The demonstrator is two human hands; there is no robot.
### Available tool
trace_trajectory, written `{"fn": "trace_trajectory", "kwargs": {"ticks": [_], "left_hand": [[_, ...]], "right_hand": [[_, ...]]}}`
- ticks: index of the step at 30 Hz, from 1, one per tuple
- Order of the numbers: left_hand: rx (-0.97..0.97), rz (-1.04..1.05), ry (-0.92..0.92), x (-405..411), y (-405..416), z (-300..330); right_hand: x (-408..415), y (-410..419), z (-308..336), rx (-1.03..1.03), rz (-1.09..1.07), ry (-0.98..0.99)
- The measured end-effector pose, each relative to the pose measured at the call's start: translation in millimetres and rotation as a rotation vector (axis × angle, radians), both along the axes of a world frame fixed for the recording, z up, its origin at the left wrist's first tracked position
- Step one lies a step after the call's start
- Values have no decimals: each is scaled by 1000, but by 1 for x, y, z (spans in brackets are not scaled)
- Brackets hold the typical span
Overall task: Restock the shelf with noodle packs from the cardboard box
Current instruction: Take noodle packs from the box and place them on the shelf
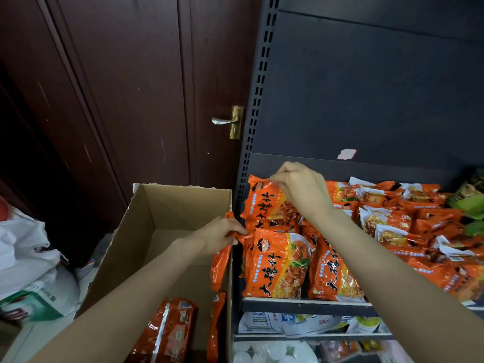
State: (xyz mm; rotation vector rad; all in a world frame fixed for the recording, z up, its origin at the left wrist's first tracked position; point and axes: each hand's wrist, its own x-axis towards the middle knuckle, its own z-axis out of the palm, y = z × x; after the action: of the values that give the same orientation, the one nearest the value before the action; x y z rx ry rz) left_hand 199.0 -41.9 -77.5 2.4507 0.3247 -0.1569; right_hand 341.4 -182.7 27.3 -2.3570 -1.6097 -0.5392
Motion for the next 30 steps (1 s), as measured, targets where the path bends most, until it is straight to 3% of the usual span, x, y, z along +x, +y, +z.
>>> {"fn": "trace_trajectory", "kwargs": {"ticks": [5, 11, 19, 25, 30], "left_hand": [[-6, -4, -34, -6, -4, 6], [-44, -5, -23, -11, -4, 9], [-29, -29, -26, -13, -5, 11], [-44, -15, -10, -13, -5, 12], [-34, -11, -9, -11, -7, 12]], "right_hand": [[1, -3, -2, -245, -47, 165], [8, -7, 6, -274, -52, 314], [13, 2, -17, -366, -94, 303], [17, 2, -36, -296, -198, 260], [18, 3, -55, -365, -206, 399]]}}
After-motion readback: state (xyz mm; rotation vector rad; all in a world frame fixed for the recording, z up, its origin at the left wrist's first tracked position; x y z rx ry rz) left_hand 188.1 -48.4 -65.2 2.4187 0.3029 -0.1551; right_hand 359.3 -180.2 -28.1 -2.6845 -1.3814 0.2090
